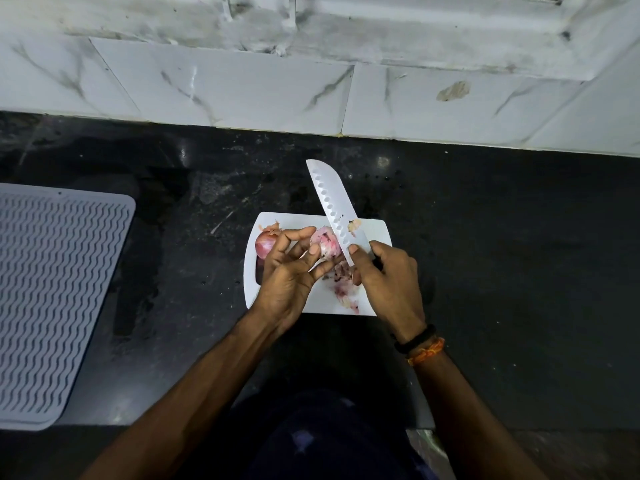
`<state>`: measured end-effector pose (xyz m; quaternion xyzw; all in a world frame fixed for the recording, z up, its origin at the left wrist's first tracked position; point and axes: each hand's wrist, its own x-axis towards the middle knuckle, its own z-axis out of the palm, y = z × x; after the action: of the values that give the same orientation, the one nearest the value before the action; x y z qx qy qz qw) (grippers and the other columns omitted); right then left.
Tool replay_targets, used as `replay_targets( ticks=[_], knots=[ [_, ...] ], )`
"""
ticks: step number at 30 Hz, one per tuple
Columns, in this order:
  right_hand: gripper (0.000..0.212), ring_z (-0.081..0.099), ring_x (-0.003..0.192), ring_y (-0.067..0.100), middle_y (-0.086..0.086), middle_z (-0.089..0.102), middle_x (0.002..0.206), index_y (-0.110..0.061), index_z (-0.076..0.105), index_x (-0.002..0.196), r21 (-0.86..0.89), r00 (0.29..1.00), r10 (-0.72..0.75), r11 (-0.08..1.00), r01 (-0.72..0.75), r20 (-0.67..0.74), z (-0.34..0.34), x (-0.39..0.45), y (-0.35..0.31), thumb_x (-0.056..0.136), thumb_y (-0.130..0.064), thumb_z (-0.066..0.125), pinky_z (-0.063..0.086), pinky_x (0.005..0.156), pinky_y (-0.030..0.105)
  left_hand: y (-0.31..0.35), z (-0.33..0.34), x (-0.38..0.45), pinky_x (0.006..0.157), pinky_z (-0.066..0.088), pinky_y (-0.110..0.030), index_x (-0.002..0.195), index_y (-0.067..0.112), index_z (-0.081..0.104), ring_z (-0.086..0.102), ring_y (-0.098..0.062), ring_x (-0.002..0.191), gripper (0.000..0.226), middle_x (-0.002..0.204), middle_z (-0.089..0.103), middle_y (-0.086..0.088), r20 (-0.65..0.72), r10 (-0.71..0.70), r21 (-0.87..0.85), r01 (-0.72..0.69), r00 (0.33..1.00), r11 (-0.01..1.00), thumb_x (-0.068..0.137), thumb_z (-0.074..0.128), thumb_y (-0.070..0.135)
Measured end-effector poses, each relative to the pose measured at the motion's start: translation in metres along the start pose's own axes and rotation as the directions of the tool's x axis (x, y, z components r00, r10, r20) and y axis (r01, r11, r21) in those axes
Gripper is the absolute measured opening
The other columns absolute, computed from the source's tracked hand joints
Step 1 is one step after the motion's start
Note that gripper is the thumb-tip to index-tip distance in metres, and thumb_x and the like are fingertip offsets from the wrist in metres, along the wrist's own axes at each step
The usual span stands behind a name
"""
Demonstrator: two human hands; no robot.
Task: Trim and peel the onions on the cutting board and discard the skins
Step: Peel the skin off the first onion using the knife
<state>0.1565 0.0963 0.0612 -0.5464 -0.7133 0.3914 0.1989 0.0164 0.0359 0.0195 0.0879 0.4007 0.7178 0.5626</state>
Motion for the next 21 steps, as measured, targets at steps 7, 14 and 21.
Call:
replay_targets(
  ticks=[7,14,21],
  knots=[
    [0.037,0.057,0.058,0.005,-0.014,0.058,0.067,-0.022,0.052,0.069,-0.055,1.0,-0.008,0.998,0.006,-0.018,0.003,0.001,-0.003,0.093,-0.05,0.055,0.035,0.051,0.009,0.004,0.0,-0.001,0.088,0.057,-0.042,0.119,0.003,0.059,0.069,-0.027,0.103,0.035,0.115,0.067,-0.014,-0.011,-0.012,0.064,0.013,1.0,0.998,0.085,0.061,-0.004],
    [0.048,0.05,0.052,-0.002,0.003,0.073,0.078,-0.015,0.065,0.074,-0.19,0.994,-0.083,0.979,0.069,-0.067,0.003,0.012,-0.002,0.088,-0.06,0.057,0.035,0.047,0.008,0.006,-0.001,-0.003,0.103,0.049,-0.05,0.13,-0.006,0.053,0.064,-0.033,0.114,0.046,0.124,0.065,-0.02,0.0,-0.07,0.065,0.07,0.998,0.995,0.085,0.062,0.001],
    [0.047,0.05,0.048,0.003,-0.01,0.056,0.059,-0.02,0.053,0.063,-0.218,0.992,-0.114,0.971,0.1,-0.055,-0.001,0.02,0.003,0.089,-0.059,0.055,0.028,0.05,0.013,0.006,-0.003,-0.001,0.106,0.046,-0.049,0.126,0.002,0.057,0.058,-0.038,0.12,0.037,0.118,0.069,-0.017,-0.011,-0.109,0.026,0.109,0.994,0.994,0.09,0.058,0.011]
  ],
)
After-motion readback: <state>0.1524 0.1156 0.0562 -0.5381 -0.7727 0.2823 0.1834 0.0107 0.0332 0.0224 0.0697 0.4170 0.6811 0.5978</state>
